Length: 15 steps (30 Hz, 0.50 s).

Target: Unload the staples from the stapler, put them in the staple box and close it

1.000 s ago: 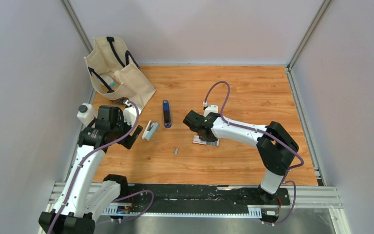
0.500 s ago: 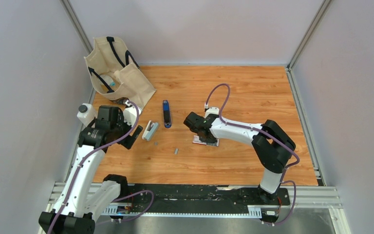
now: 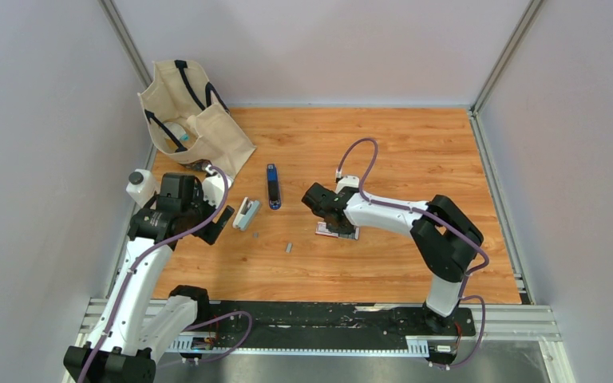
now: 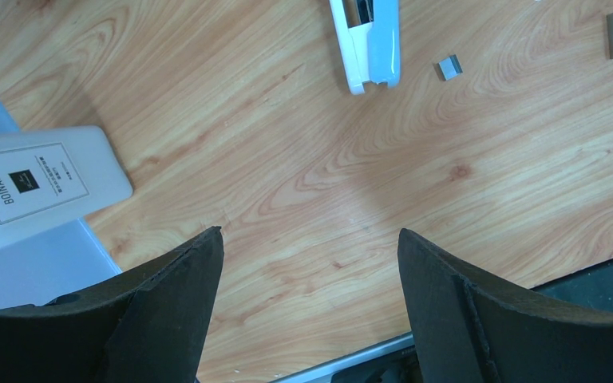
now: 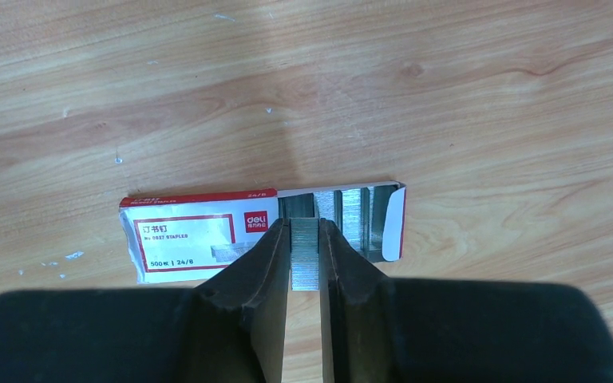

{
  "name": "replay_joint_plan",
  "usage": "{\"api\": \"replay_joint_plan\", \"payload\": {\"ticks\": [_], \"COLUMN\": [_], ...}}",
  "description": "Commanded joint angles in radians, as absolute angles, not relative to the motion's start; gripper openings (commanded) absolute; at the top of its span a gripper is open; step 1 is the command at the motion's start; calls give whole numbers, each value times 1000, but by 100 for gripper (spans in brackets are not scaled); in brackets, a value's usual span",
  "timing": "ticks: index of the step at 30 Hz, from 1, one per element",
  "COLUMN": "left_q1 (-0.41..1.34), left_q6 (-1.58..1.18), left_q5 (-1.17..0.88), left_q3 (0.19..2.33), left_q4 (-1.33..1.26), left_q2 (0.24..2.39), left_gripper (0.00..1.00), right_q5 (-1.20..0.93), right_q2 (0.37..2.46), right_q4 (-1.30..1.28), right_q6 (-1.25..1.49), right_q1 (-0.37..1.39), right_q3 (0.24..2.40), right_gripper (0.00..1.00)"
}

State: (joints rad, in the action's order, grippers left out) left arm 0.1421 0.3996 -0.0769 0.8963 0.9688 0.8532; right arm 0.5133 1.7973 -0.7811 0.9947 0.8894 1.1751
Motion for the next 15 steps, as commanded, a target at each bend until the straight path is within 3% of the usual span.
{"api": "replay_joint_plan", "payload": {"ticks": [1,15], "left_q1": [138,138], "left_q6": [410,408], "left_q5": [-77,-77], "left_q3": [899,897], "left_q4": [959,957], "left_q2": [850,850], "left_gripper": [88,89], "right_q5": [528,528], "right_q2": [1801,1786], "right_q4": [-747,-730], "right_q6": [994,982], "right_q1": [884,873], "right_q3": [1169,1134], "right_gripper": [20,20]}}
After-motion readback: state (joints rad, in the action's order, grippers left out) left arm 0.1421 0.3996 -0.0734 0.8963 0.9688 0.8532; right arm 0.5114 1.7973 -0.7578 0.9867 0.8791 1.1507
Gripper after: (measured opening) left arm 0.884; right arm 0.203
